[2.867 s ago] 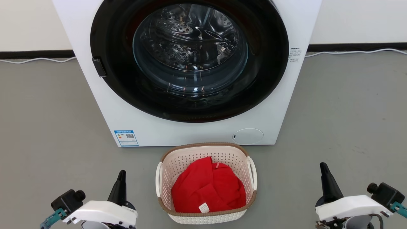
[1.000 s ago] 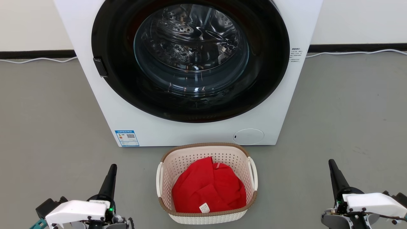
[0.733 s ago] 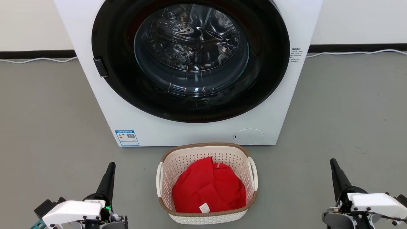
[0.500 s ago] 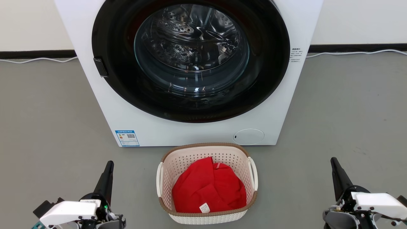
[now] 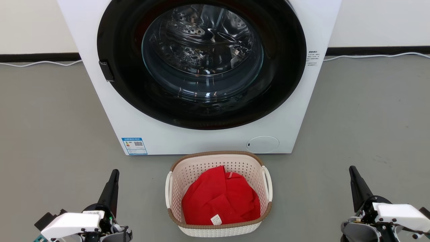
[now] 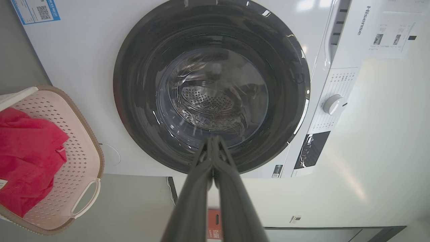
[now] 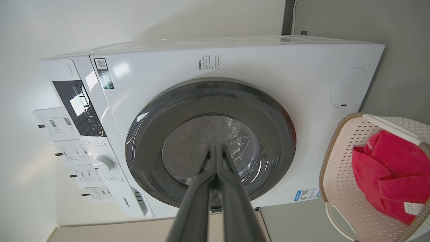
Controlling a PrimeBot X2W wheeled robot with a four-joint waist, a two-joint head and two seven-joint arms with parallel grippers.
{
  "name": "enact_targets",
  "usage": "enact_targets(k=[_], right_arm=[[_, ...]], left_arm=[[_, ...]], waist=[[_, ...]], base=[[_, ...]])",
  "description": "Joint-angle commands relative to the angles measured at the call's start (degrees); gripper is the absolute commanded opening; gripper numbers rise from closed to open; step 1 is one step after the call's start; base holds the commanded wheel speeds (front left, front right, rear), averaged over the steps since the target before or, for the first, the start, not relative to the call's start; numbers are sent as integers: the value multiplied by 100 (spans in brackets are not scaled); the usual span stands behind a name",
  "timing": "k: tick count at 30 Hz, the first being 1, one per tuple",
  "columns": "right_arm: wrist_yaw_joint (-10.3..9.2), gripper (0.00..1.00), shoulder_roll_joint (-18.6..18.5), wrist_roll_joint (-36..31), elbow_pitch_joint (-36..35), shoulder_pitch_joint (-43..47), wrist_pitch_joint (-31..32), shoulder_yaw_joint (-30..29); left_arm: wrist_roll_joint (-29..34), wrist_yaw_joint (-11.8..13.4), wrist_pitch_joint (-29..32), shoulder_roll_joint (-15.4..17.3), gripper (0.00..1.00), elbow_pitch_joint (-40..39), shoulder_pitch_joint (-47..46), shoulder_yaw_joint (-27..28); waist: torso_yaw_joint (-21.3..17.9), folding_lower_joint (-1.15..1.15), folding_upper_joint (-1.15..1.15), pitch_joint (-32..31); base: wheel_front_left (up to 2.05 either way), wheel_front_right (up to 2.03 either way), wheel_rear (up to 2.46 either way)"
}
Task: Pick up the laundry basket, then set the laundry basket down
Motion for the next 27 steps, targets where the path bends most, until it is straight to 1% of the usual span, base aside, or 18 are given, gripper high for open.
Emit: enact_targets(k=[1, 27], right_arm=[[42, 0, -24, 36, -182, -222, 46, 106], [42, 0, -24, 36, -182, -222, 46, 107]], left_arm=[[-34, -59, 37, 70, 0, -169, -238, 178], [-34, -59, 37, 70, 0, -169, -238, 178]], waist=[[0, 0, 0, 0], [0, 0, 0, 0]], base=[[0, 0, 0], [0, 0, 0]])
